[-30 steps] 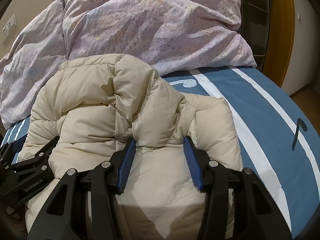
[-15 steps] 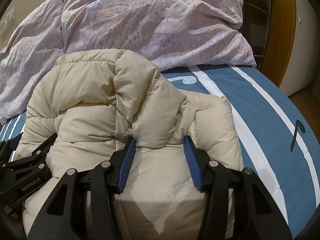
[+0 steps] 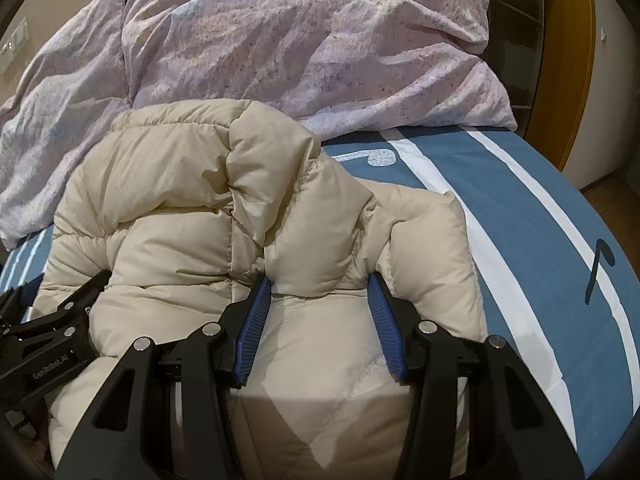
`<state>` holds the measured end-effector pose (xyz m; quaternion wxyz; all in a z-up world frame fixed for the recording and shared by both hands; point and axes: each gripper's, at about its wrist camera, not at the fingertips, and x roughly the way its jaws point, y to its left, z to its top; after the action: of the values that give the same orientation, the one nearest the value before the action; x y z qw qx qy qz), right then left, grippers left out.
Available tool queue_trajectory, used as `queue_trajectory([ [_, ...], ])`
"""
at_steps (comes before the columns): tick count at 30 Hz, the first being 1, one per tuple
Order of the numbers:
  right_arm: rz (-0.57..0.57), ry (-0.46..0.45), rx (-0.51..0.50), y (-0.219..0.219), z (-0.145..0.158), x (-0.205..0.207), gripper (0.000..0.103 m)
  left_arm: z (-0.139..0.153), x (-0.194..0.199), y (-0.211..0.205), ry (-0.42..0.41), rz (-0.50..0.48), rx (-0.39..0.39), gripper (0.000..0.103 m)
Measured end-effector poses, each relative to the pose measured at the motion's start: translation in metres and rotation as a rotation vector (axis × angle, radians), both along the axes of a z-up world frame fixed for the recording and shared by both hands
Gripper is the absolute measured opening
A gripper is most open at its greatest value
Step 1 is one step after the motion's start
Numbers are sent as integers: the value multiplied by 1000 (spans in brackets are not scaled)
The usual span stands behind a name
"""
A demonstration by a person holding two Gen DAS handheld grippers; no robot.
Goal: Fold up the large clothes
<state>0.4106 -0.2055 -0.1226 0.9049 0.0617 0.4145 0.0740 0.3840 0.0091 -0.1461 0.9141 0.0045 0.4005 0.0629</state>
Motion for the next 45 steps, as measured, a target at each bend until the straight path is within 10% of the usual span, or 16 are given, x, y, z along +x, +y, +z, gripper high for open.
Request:
queue_trajectory([
  [10, -17, 36, 130, -54, 33, -32, 94, 40, -49, 39, 2, 18, -94, 98],
  [16, -21, 199, 294, -84, 4, -27, 97, 27, -56, 64, 60, 48, -257, 98],
  [26, 54, 288, 517, -79, -25, -18, 102, 14, -51, 58, 90, 12, -293, 98],
  [37, 165, 274, 541, -47, -24, -11, 100, 2, -45, 64, 116, -20, -441, 99],
  [45, 187, 254, 652, -43, -24, -8, 54, -10, -47, 76, 120, -56, -679, 71],
])
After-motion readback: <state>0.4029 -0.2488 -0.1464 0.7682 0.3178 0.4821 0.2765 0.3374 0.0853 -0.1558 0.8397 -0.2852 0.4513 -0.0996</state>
